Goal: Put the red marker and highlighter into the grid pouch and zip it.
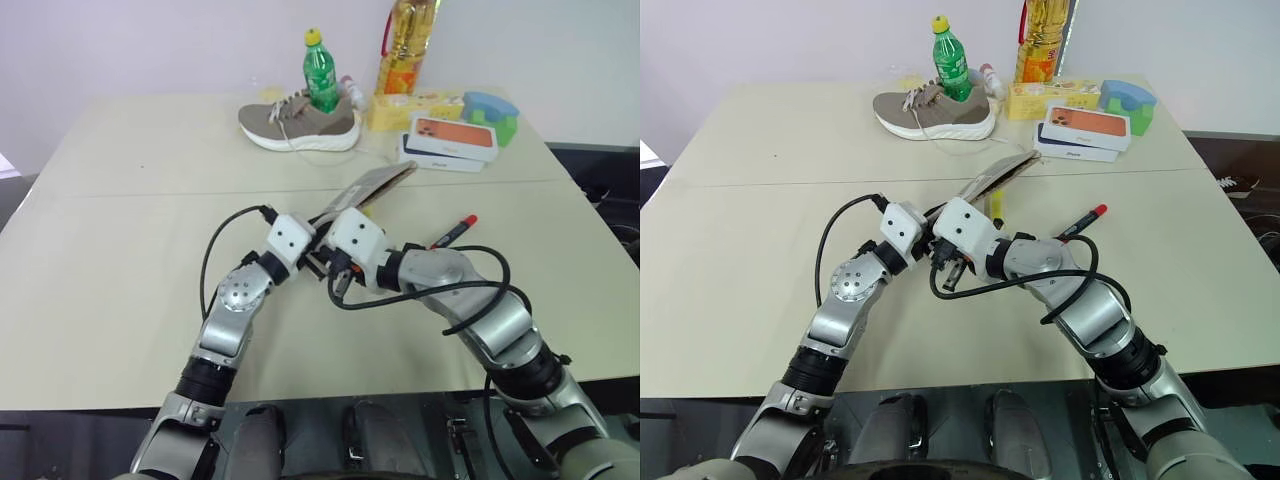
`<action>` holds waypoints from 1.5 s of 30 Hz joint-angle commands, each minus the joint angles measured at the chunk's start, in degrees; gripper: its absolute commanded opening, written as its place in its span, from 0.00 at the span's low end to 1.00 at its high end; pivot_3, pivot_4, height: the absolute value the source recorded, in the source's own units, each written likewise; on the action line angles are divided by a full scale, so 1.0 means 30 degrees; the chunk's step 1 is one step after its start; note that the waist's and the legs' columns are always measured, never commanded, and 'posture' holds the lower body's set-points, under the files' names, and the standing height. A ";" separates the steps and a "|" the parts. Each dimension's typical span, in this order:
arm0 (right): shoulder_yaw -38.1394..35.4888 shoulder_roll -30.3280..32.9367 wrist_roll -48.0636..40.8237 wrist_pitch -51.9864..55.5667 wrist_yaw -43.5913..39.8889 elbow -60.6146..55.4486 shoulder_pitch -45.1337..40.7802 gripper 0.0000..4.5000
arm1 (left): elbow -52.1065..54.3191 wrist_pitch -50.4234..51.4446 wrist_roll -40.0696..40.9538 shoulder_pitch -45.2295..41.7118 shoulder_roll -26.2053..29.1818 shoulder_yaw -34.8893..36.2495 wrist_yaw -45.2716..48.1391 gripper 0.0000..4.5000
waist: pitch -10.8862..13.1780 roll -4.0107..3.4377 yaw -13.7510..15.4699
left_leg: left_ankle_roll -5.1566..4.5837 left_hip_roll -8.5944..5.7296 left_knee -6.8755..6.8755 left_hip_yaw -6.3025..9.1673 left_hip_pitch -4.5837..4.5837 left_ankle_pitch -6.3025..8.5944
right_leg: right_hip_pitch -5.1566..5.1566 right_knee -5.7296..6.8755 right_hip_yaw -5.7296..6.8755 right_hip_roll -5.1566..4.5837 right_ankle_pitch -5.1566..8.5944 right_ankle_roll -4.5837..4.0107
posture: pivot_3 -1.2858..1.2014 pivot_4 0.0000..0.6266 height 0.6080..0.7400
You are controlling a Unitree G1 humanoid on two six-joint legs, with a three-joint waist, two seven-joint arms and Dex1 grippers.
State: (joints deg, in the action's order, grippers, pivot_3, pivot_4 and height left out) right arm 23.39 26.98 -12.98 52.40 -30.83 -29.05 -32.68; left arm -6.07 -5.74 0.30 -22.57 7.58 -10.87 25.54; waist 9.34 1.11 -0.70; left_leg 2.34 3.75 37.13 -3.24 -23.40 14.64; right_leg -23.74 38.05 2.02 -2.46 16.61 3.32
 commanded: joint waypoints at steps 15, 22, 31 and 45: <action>-0.4391 0.0712 -0.0044 0.0741 0.0277 0.0624 0.0771 0.91 | -0.0249 -0.1599 -0.0424 -0.0511 0.2430 0.2275 -0.1191 0.00 | 0.0001 0.0001 -0.0009 | 0.0001 0.0000 0.0002 0.0002 -0.0001 0.0000 | 0.0007 0.0000 0.0008 -0.0010 0.0000 -0.0001 | 0.52 0.24 1.00; -0.6887 -0.2517 0.0410 0.1699 0.3962 0.4507 0.0138 0.91 | -0.0507 -0.2496 0.0148 0.0057 0.4563 0.3279 -0.0005 0.00 | 0.0000 -0.0001 0.0010 | 0.0002 0.0016 -0.0010 -0.0018 0.0006 -0.0001 | 0.0001 0.0007 0.0007 -0.0006 -0.0001 -0.0003 | 0.52 0.24 1.00; -0.8145 -0.5642 0.0760 0.1009 0.6716 1.0108 -0.1725 0.91 | -0.1339 -0.3698 -0.0232 0.0782 0.5271 0.3100 0.0482 0.00 | 0.0000 -0.0003 -0.0021 | 0.0002 0.0016 -0.0010 -0.0117 0.0001 -0.0001 | -0.0009 0.0012 0.0004 -0.0025 -0.0002 -0.0003 | 0.52 0.24 1.00; -0.8297 -0.7417 0.2231 0.1509 1.0188 1.0724 -0.1866 0.38 | -0.2190 -0.4238 -0.0281 0.1021 0.4509 0.3027 -0.0019 0.00 | -0.0002 -0.0006 -0.0047 | 0.0002 0.0025 -0.0016 -0.0143 -0.0018 -0.0001 | -0.0043 0.0024 -0.0011 -0.0037 -0.0004 0.0001 | 0.52 0.24 1.00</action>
State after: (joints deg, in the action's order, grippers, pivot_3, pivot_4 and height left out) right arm -0.81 5.18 -6.86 57.22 -1.03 5.58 -38.35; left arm -13.09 -17.37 -0.68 -19.65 21.46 -2.03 25.89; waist 9.33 1.09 -0.84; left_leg 2.34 3.83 37.09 -3.67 -23.45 14.63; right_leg -23.87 38.13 1.98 -2.58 16.60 3.32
